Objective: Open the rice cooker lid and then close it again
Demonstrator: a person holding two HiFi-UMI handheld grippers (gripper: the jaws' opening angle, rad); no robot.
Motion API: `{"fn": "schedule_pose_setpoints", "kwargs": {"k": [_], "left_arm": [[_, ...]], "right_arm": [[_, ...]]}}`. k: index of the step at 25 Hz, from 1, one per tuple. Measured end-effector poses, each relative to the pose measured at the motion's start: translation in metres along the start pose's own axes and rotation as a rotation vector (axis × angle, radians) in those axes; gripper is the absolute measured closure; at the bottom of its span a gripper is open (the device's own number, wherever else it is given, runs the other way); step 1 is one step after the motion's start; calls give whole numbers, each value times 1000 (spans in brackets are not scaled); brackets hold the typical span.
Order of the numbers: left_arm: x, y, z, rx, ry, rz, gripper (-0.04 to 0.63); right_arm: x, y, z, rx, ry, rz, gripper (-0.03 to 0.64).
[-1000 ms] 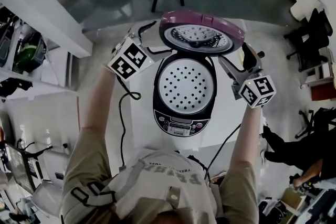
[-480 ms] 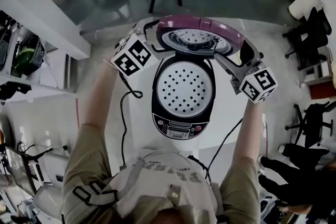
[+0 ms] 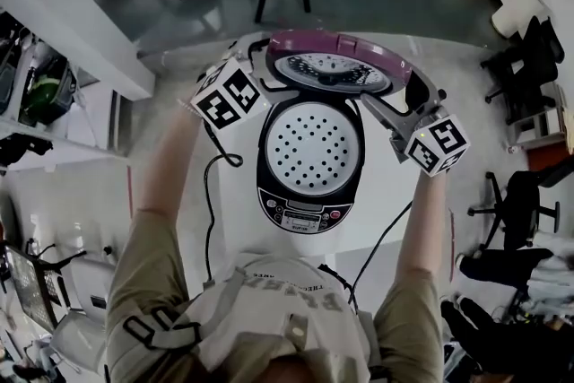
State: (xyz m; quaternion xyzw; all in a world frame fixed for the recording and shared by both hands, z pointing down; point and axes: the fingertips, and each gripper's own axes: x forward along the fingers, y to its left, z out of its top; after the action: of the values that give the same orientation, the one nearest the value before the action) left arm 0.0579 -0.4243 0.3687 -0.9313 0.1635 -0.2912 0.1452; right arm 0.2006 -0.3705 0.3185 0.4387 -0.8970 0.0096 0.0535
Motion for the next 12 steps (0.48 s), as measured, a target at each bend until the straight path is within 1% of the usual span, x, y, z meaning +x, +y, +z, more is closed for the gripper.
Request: {"fn": "schedule_pose_setpoints", "kwargs": {"k": [12], "left_arm": [[-22, -39, -6, 5, 45, -8, 121]], "right_arm": [[-24, 35, -9, -11, 17, 34, 173]]}}
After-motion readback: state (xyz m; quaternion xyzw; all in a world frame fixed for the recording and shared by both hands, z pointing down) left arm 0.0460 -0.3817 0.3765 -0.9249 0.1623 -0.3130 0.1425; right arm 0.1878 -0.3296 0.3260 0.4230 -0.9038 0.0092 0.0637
